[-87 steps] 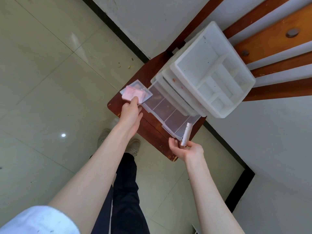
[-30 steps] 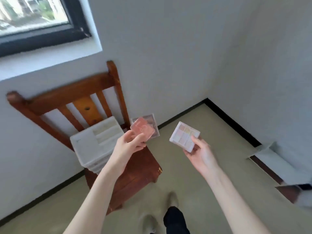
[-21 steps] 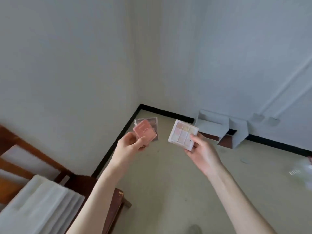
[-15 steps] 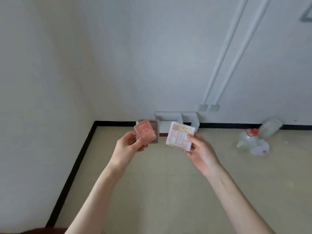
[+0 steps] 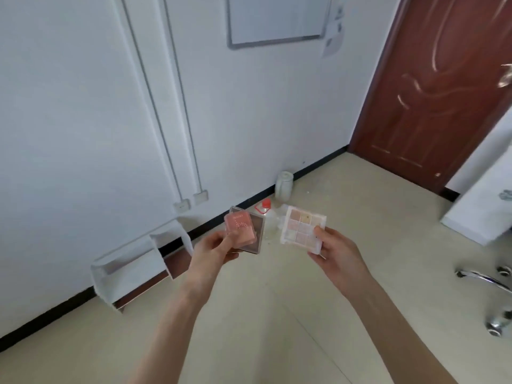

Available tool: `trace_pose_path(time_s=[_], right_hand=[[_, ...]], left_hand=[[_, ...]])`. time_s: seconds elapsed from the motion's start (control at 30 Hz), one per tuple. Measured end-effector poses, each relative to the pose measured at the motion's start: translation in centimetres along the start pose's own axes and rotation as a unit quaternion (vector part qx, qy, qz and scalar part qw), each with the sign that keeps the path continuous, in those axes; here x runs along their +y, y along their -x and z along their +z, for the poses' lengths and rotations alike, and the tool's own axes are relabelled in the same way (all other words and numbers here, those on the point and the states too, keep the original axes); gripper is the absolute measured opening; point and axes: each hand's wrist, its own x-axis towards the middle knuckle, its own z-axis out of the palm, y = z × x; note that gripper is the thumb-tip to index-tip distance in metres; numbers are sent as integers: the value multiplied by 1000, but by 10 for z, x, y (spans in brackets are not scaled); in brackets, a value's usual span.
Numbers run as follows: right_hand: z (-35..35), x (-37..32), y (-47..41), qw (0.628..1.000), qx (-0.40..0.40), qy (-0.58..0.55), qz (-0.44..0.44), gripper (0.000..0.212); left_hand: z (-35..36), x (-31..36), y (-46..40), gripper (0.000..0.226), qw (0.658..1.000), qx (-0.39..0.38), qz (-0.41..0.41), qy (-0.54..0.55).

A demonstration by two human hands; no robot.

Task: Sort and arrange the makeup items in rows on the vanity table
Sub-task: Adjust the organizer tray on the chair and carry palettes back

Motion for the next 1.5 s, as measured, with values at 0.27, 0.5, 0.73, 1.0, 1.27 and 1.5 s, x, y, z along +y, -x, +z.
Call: trace_pose_path(time_s=[0.27, 0.5, 0.73, 1.0, 1.27, 1.5], right_hand=[[-102, -55, -65, 984, 162, -60, -33, 10], [-165, -116, -163, 959, 241, -124, -80, 10], [-233, -190, -223, 930, 308, -144, -139, 14], [-334, -242, -267, 892, 389, -160, -166, 14], [-463, -335, -346, 891, 386, -163, -174, 23], [-564, -419, -399, 888, 389, -159, -185, 25]], left_hand=[[134, -1, -117, 18, 989, -141, -29, -37], [256, 10, -249, 15, 972, -224, -50, -54], [395, 26, -346, 15, 948, -298, -86, -73], [541, 25, -403, 17, 908, -395, -96, -104], [719, 20, -455, 17, 898, -418, -84, -107], [860, 29, -489, 17, 893, -429, -84, -106]])
